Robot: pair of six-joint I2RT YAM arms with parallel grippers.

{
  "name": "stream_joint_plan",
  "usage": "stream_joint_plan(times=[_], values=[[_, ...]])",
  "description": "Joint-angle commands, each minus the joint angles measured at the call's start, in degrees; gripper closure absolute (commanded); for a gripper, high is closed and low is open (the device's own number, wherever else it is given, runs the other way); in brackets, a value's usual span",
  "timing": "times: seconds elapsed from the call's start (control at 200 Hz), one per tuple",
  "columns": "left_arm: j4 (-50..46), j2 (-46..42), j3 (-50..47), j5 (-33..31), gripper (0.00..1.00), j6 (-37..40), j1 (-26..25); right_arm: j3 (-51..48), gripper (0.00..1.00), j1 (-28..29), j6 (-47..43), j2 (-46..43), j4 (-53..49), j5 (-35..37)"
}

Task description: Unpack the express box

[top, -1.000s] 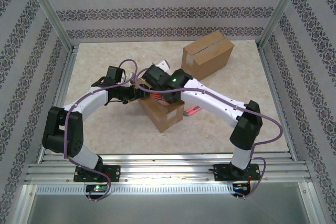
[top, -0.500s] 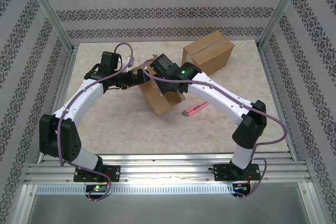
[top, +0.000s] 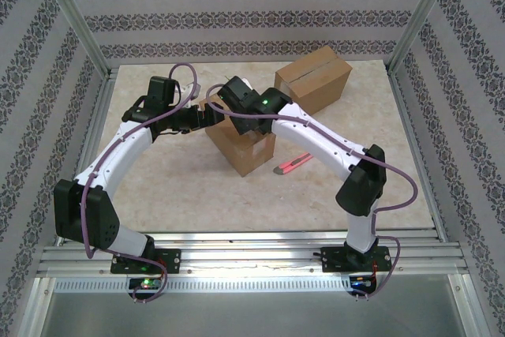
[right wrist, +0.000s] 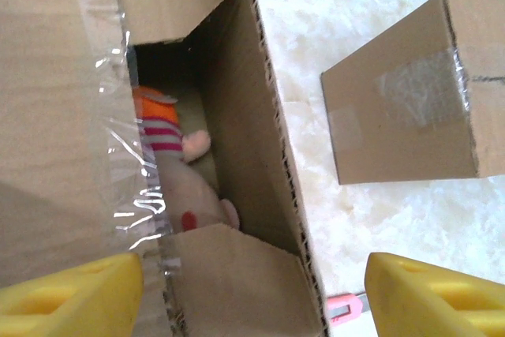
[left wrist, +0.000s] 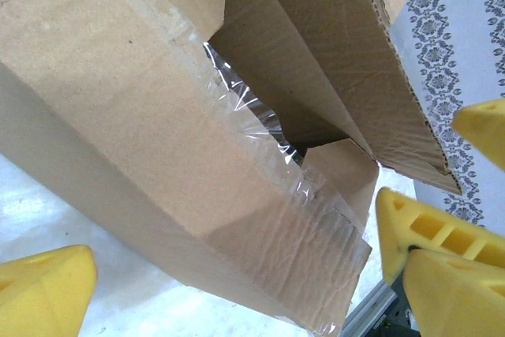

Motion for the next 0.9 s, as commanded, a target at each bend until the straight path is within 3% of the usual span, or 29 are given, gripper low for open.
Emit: stream_joint_plan(times=[0.0,0.335,0.515,0.789,0.894], values=[[-2.5,-1.1,-0.2,-0.8,0.0,1.5,0.0,4.3,0.25,-0.9,-2.2,2.1,-2.5,2.8],[-5.1,-3.8,-0.9,-2.9,0.0,2.0,0.0,12.1,0.23,-4.7,-7.2,7.6,-5.7,-2.0],[-5.8,-4.7,-0.7,-3.1,0.0,1.9,0.0,14.5,0.27,-6.0,-7.7,10.6,-6.0,-4.4],[-6.8,-5.4,-0.3,-3.4,0.0,1.9,0.0,16.0,0.5,-7.1,-7.4,13.4,-5.0,-4.6],[-7.2,-5.5,-0.1,-3.5,0.0,2.0,0.0,16.7,0.63,-7.4,-7.4,14.1,-4.7,-4.8]])
